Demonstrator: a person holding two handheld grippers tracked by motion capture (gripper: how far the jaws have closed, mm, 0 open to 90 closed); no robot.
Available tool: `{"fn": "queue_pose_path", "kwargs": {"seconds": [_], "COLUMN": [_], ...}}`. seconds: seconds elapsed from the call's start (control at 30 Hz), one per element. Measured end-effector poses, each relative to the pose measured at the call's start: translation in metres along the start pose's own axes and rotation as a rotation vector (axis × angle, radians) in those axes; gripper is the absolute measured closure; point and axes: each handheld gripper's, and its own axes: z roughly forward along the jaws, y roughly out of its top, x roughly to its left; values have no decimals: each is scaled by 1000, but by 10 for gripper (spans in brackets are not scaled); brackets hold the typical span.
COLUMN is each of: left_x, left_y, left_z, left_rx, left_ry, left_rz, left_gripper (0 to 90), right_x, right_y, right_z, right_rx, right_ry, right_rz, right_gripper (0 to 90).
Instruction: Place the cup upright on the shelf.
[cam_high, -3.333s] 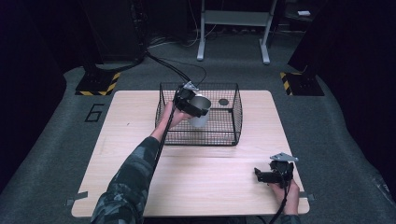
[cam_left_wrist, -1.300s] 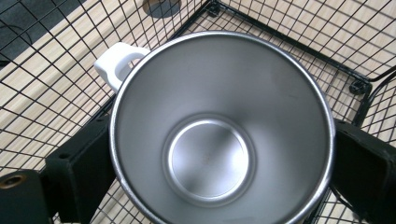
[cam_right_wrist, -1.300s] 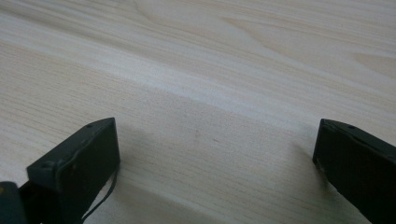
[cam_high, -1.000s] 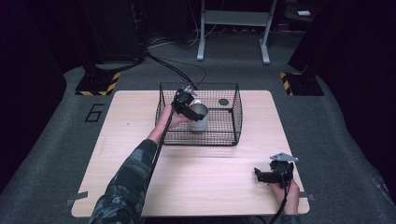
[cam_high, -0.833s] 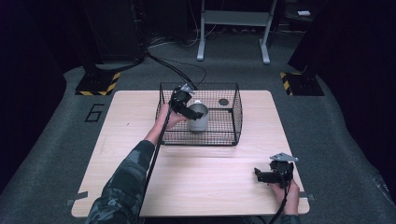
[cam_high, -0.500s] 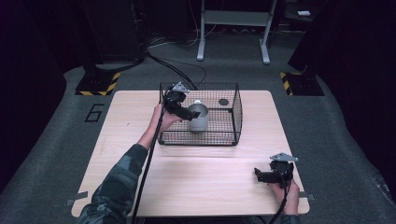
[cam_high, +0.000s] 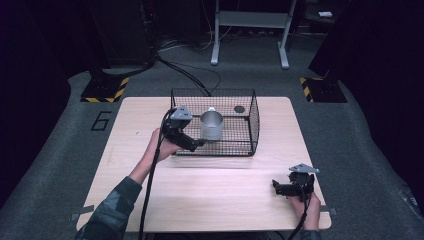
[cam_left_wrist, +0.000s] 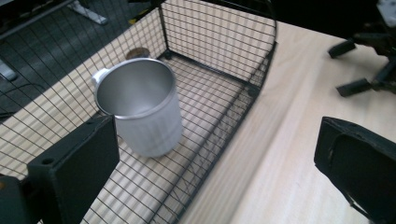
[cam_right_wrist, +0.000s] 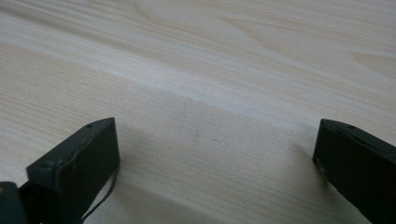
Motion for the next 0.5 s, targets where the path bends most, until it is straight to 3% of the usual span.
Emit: {"fn": "queue_pose_path", "kwargs": {"seconds": [0.17,0.23,0.47,0.5], "left_x": [-15,-24,-45,-45], "left_y": [-17,-31,-79,-79], "left_z": [-11,-20,-38,-38], "left_rx": [-3,5,17,17], "left_ry": [-6,1,11,11], "left_rz": [12,33,8,8], "left_gripper": [2,2,2,2], "right_x": [0,0,0,0], "right_y": [0,0,0,0], "right_z": [0,0,0,0], "right_rx": [0,0,0,0], "right_ry": [0,-1,-2,-2], "right_rz": [0,0,2,2], "right_gripper": [0,0,0,0]}}
